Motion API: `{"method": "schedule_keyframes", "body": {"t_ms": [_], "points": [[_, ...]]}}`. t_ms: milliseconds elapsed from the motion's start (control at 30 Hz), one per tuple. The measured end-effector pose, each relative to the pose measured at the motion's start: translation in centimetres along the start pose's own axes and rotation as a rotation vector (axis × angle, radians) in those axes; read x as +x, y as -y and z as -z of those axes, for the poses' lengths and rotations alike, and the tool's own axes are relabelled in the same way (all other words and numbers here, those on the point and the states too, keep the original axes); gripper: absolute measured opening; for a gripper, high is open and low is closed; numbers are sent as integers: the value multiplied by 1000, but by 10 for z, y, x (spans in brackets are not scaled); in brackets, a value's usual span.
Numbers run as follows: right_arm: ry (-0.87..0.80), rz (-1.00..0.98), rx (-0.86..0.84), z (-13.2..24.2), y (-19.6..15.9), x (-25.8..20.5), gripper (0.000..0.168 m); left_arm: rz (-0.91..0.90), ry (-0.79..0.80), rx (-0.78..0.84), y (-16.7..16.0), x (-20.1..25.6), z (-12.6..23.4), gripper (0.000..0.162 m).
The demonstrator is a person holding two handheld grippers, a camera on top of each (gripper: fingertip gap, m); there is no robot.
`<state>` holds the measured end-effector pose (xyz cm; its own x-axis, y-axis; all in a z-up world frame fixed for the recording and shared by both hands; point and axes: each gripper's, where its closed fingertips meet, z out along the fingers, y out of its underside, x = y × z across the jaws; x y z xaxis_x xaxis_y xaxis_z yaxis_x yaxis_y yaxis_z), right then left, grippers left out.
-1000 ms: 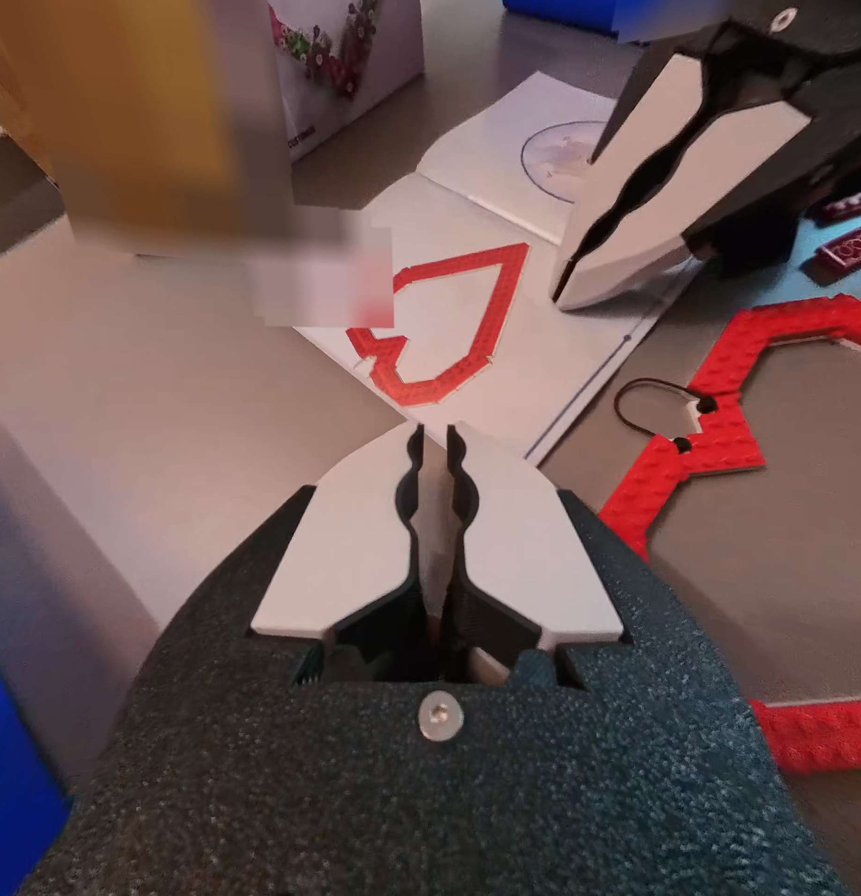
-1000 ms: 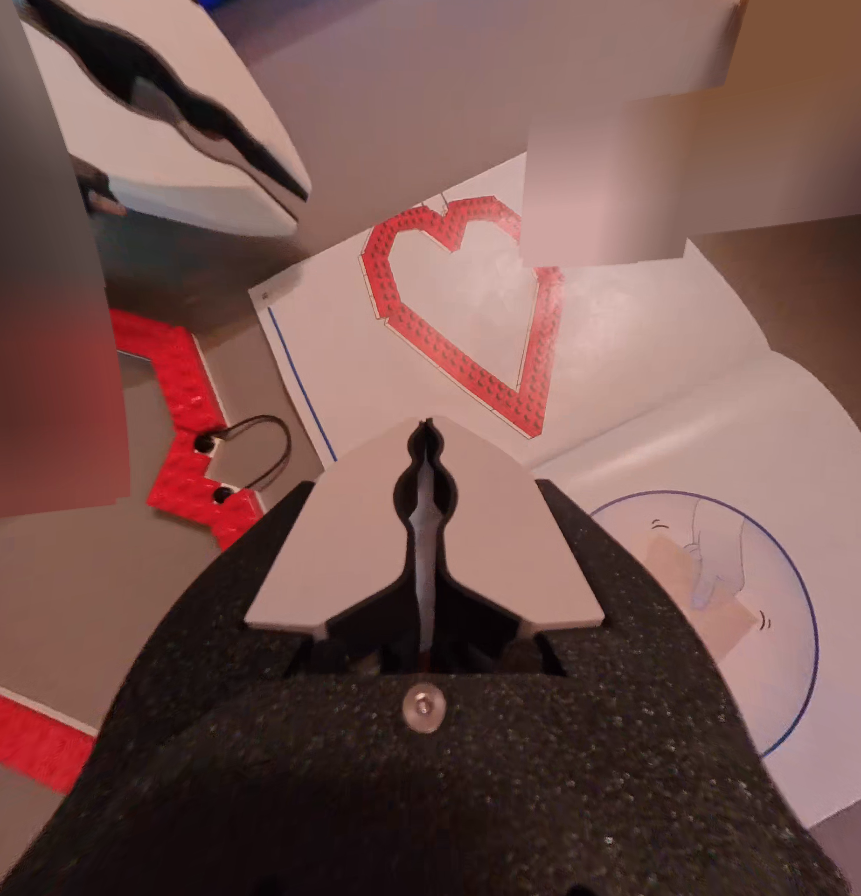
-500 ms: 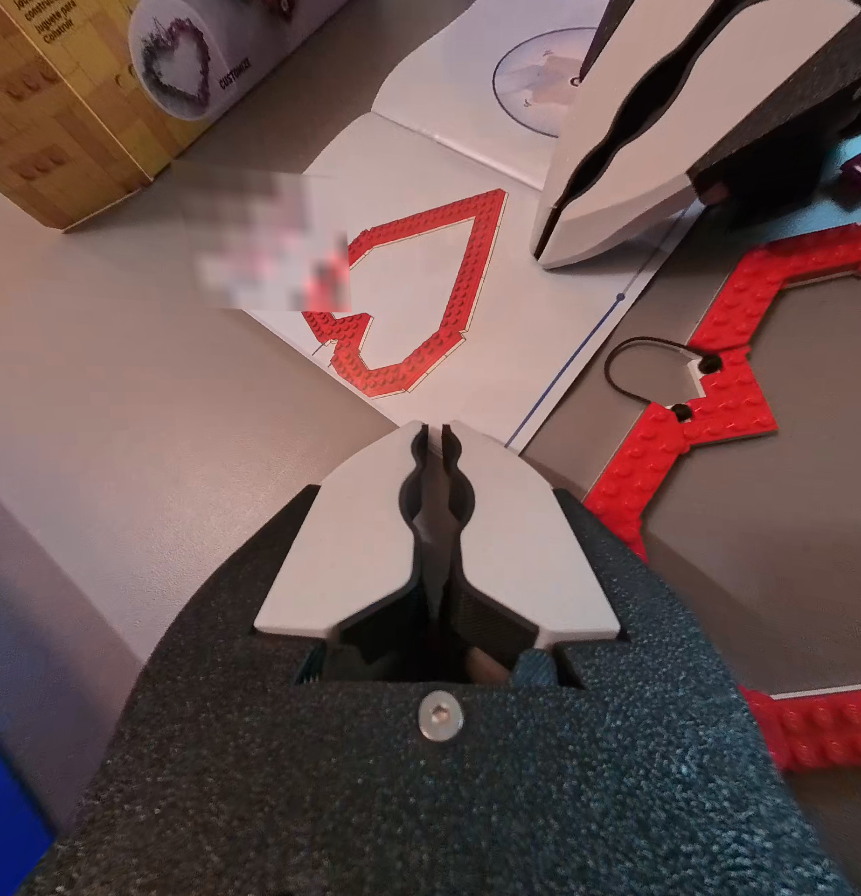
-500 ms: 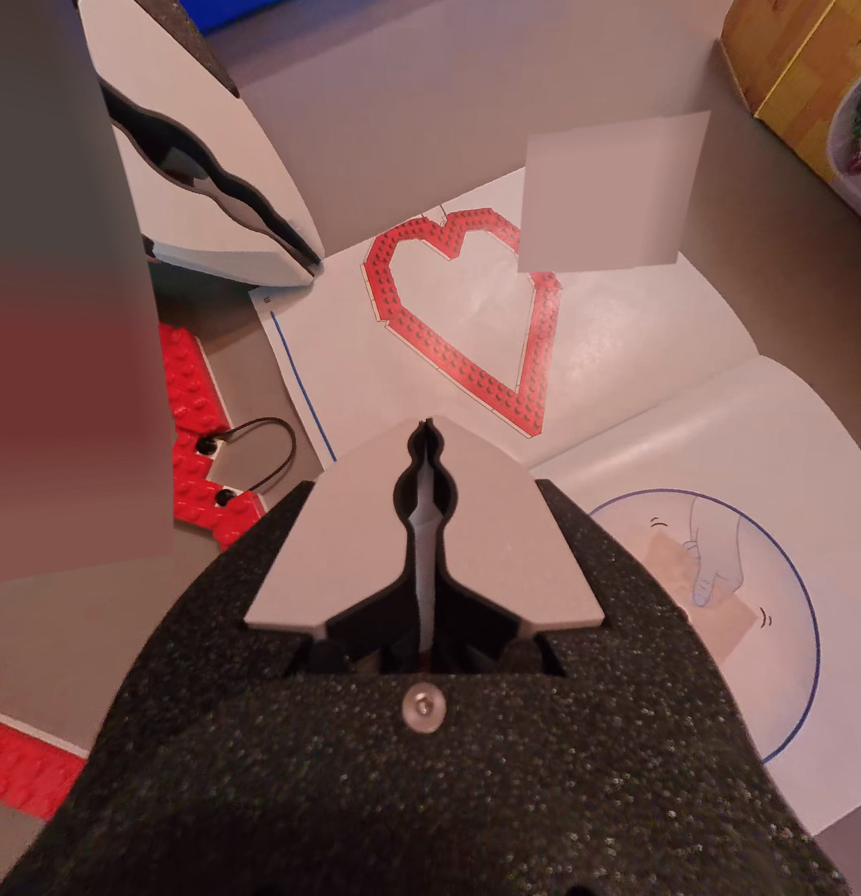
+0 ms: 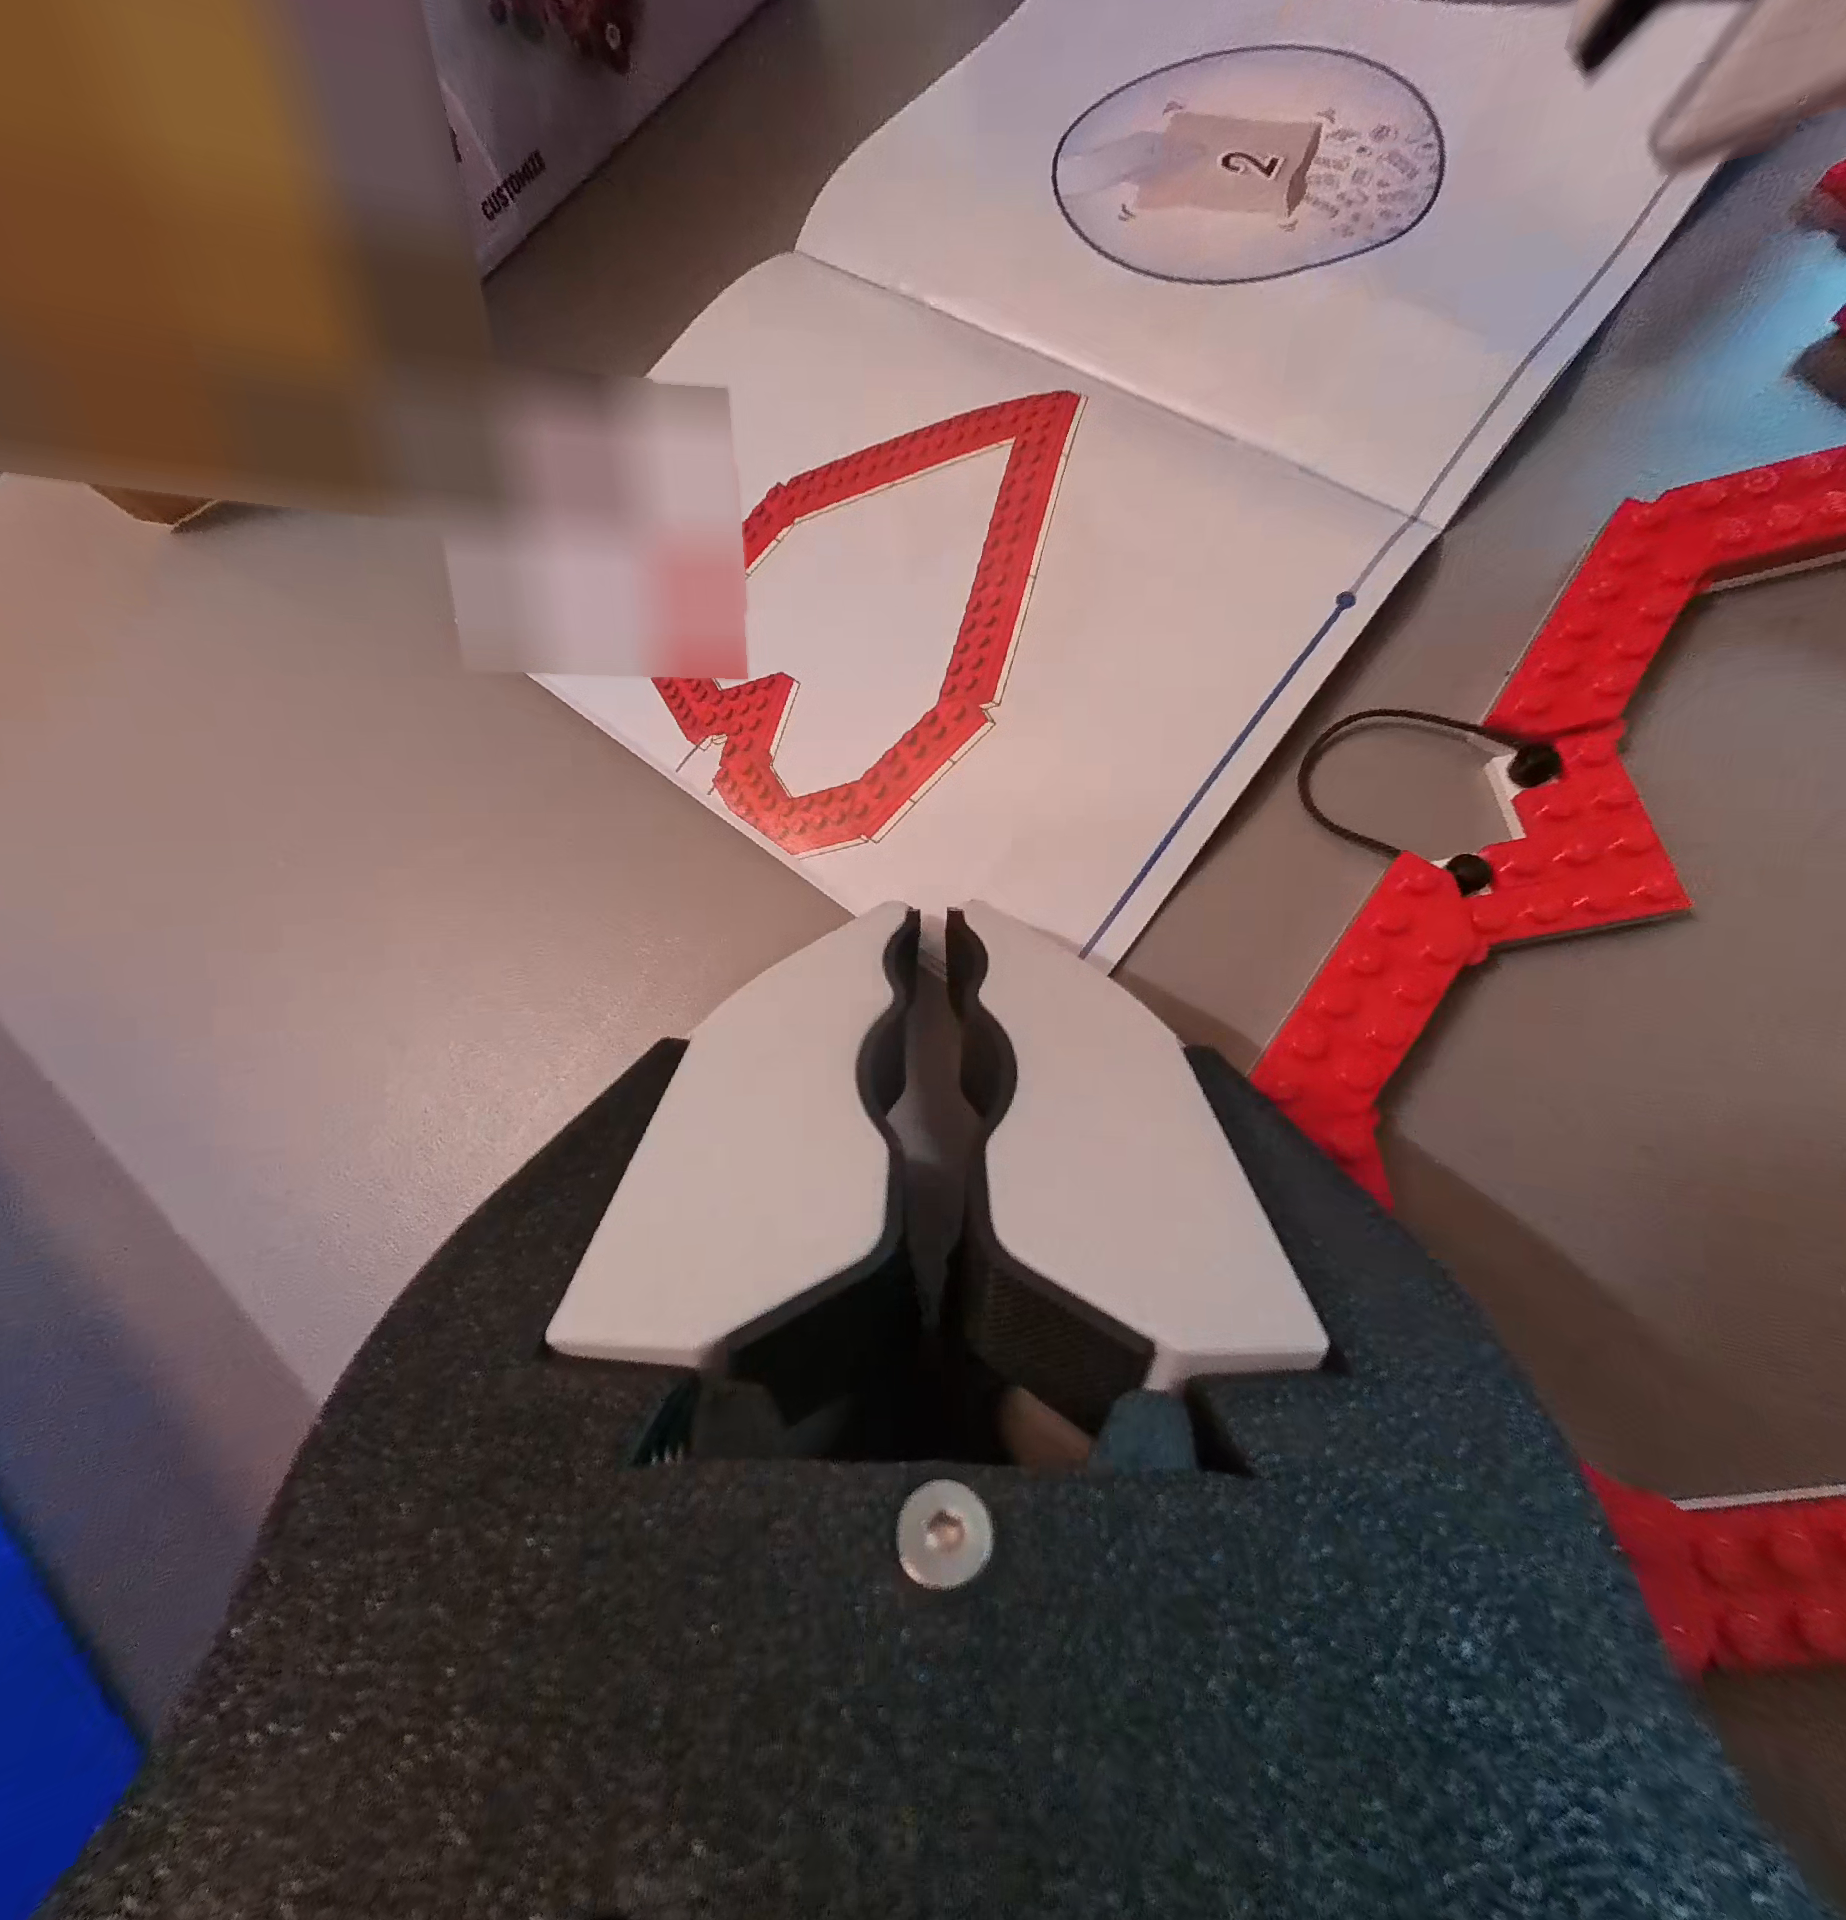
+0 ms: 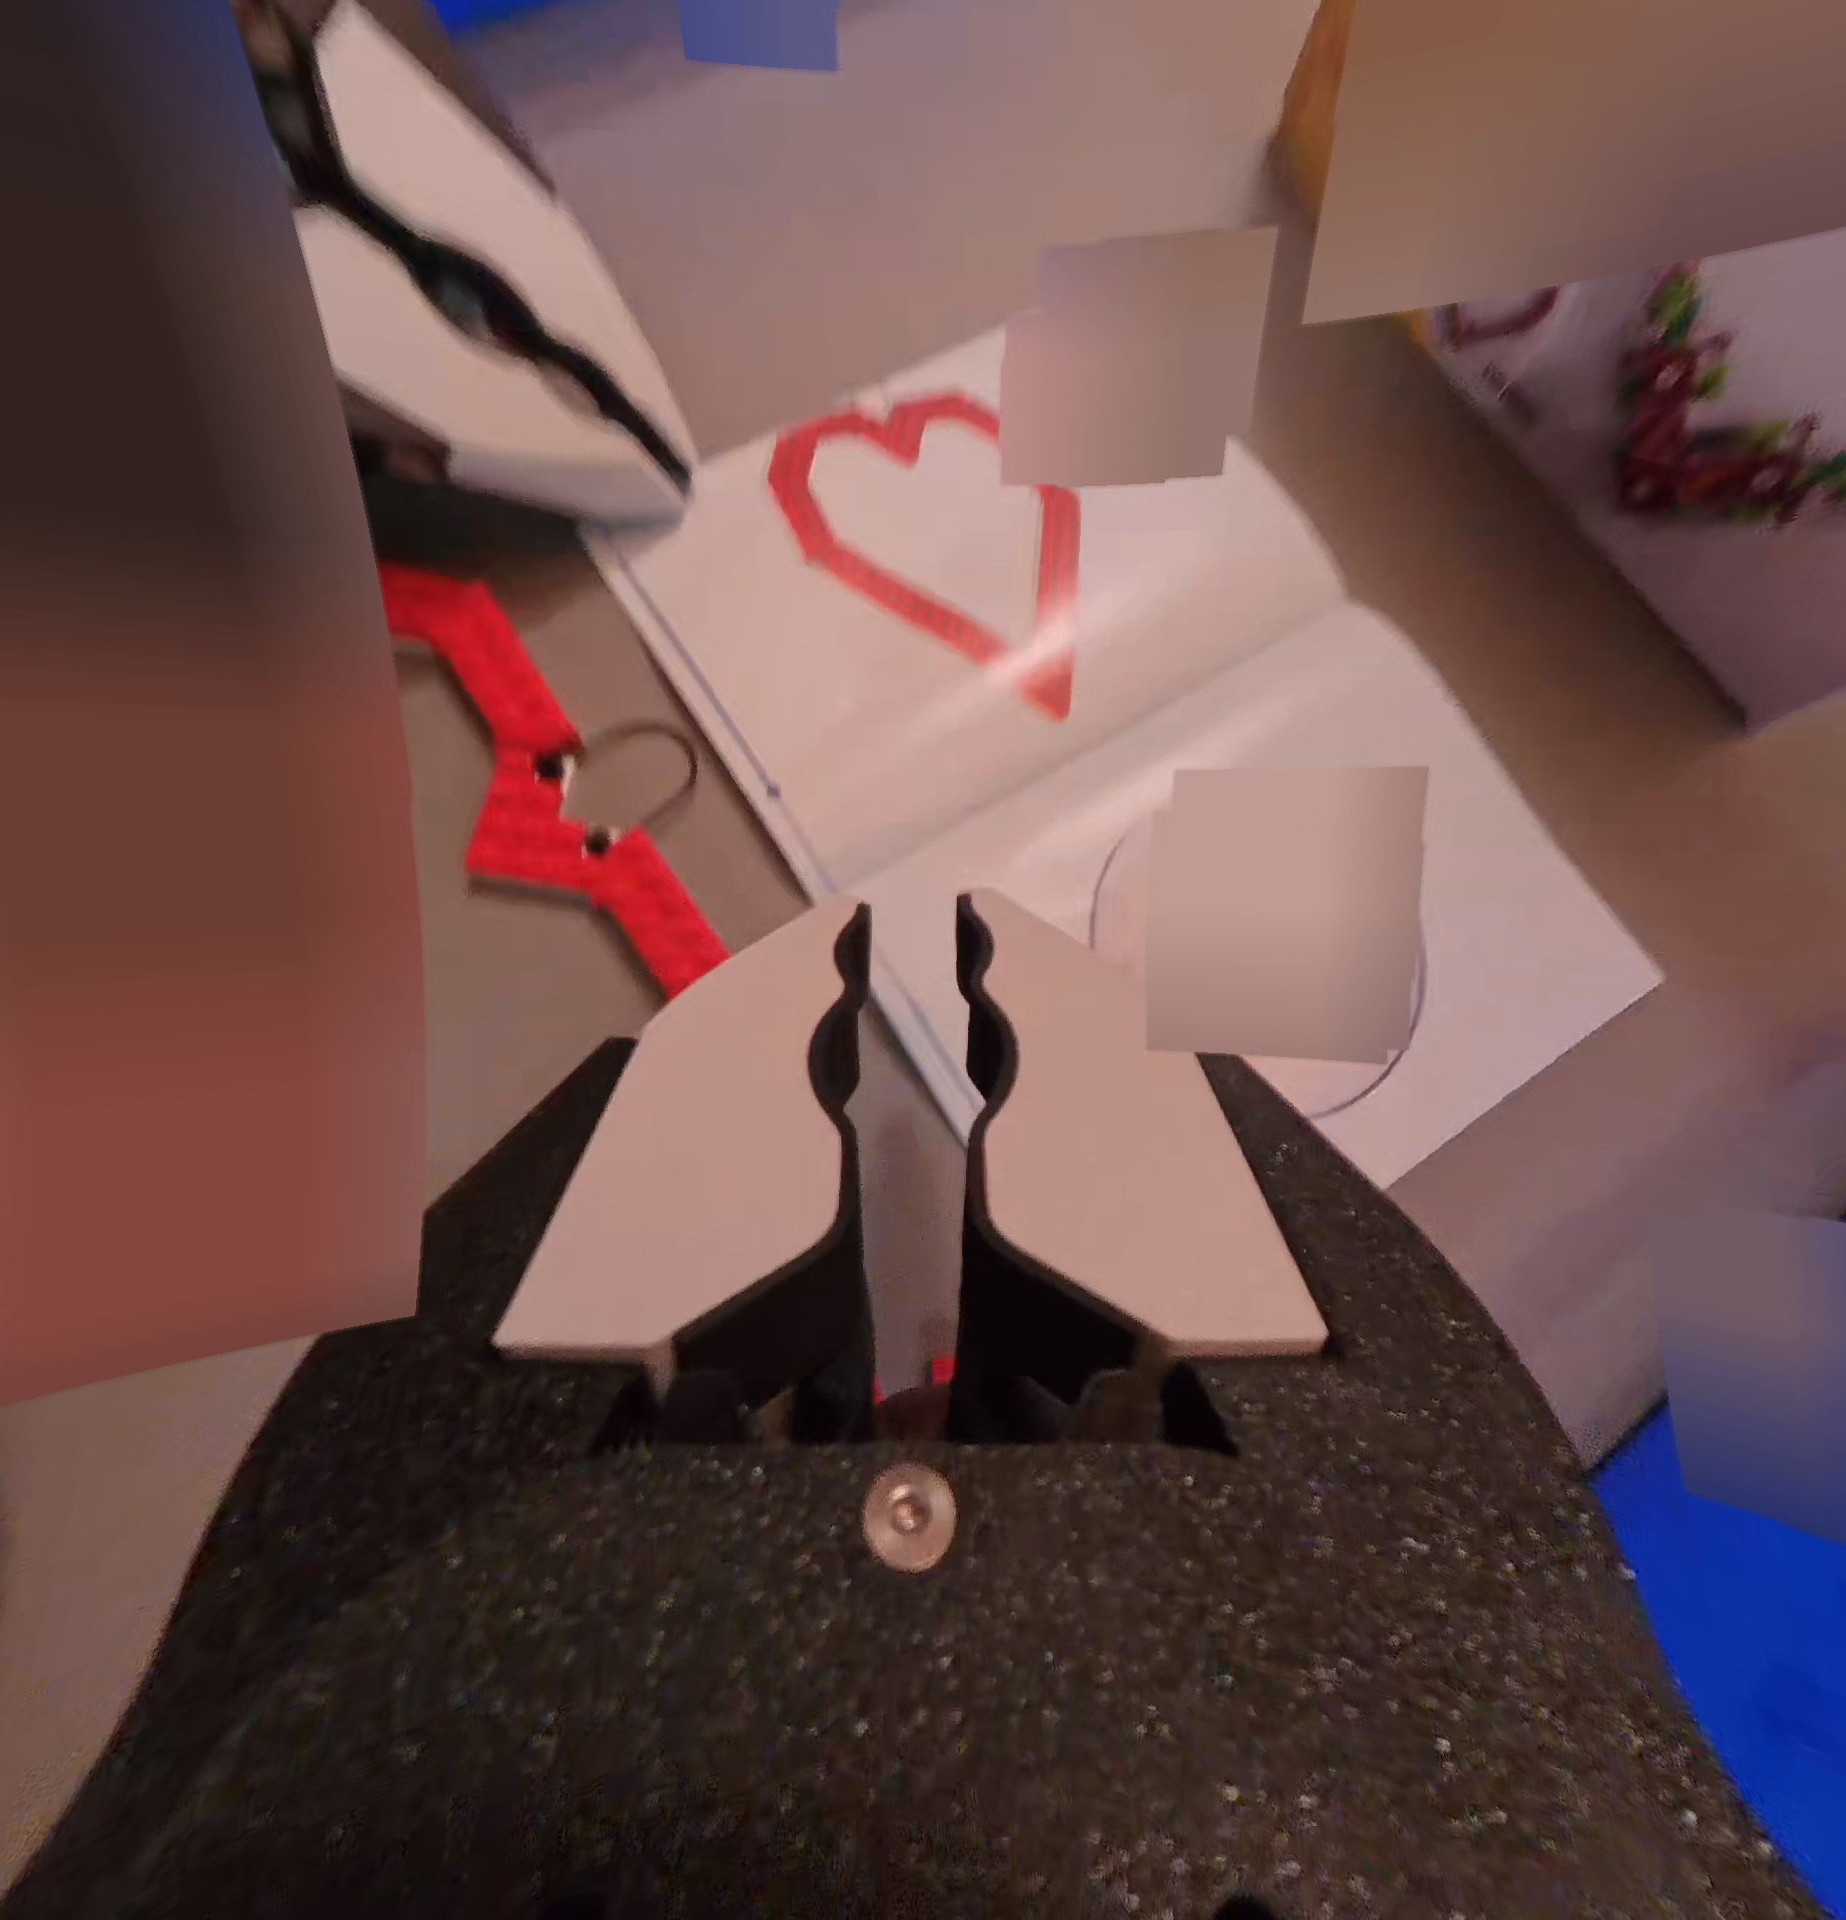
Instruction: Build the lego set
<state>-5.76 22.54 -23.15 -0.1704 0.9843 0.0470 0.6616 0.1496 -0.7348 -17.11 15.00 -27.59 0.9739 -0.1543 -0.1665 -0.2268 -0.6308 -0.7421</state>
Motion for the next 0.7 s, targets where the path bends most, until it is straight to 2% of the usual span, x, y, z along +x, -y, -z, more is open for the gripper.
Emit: {"method": "schedule_keyframes", "body": {"t_ms": [100,300,433,500,700], "points": [[10,3,-31,-5,-17,-11,15,-14,12,1,0,0,0,4],[21,-162,91,0,-7,-3,11,-2,2,0,0,0,0,4],[-42,-189,88,26,-14,6,11,0,0,0,0,0,0,4],[-100,-218,50,48,-30,9,12,3,-2,0,0,0,0,4],[-156,-305,-181,95,-106,-12,35,-18,13,2,0,0,0,4]]}}
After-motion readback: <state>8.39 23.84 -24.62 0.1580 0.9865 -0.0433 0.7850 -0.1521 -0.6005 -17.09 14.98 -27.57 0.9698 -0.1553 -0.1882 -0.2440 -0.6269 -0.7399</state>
